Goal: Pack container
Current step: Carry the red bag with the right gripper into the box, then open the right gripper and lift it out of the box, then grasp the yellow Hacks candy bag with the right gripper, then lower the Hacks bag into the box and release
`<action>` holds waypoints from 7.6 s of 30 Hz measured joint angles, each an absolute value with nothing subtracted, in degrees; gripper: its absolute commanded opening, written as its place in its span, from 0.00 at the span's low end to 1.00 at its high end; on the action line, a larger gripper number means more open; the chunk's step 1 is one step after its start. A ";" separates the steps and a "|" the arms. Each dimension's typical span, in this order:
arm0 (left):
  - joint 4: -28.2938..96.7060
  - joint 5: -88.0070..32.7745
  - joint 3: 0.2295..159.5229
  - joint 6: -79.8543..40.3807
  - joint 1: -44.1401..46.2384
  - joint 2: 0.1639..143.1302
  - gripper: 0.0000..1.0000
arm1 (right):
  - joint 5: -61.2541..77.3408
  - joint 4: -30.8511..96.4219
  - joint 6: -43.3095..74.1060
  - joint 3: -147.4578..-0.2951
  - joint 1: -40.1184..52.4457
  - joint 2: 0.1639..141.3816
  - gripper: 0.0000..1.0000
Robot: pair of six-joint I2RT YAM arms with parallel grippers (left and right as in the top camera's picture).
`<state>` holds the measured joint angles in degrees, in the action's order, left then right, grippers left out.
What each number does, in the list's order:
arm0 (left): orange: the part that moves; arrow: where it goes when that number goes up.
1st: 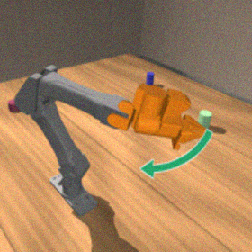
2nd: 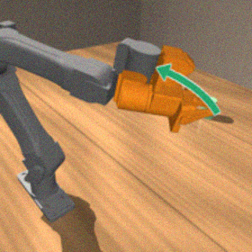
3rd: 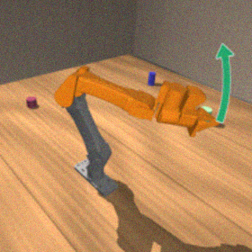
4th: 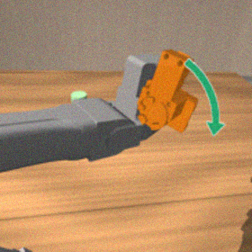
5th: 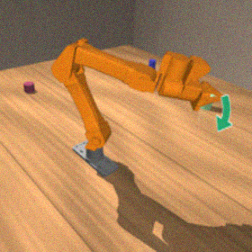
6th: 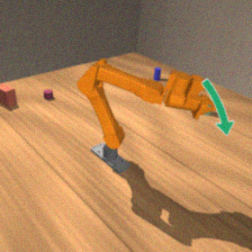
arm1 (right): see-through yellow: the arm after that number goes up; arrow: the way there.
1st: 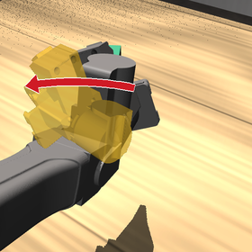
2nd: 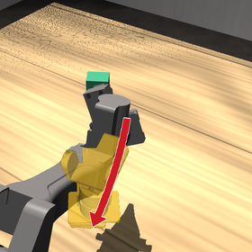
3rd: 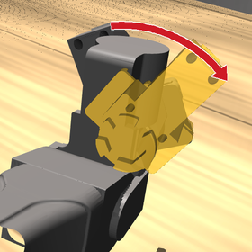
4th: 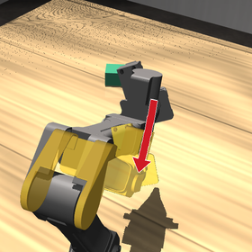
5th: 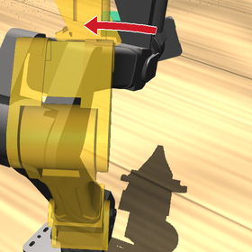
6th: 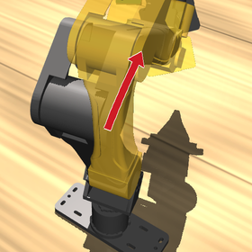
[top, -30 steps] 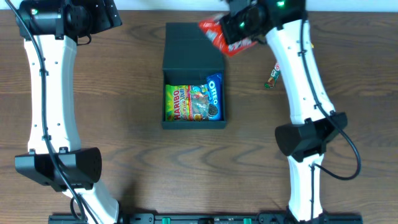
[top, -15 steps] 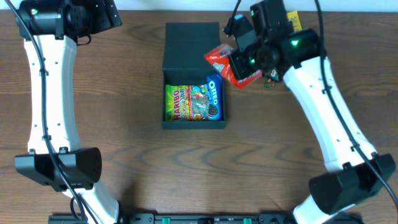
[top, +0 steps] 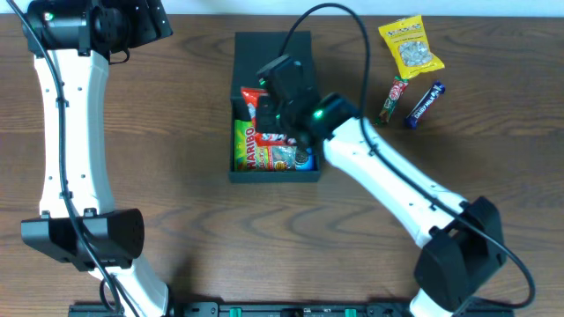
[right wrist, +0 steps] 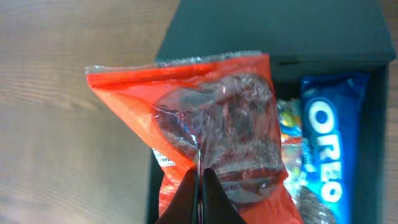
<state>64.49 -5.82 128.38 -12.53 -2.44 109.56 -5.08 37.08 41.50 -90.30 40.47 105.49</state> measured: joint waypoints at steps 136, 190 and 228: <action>67.16 -5.82 128.38 -13.52 -2.44 109.54 0.95 | -9.89 44.23 -9.45 -140.53 -2.24 154.26 0.01; 69.65 -4.51 128.38 -13.52 -2.44 109.56 0.95 | -6.07 31.73 41.71 -84.53 42.04 109.12 0.01; 71.20 -4.51 128.38 -13.52 -2.44 109.56 0.95 | 9.89 28.95 27.20 -86.19 37.65 115.57 0.01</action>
<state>71.20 -4.51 128.38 -13.52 -2.44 109.56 9.89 28.95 27.20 -86.19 37.65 115.57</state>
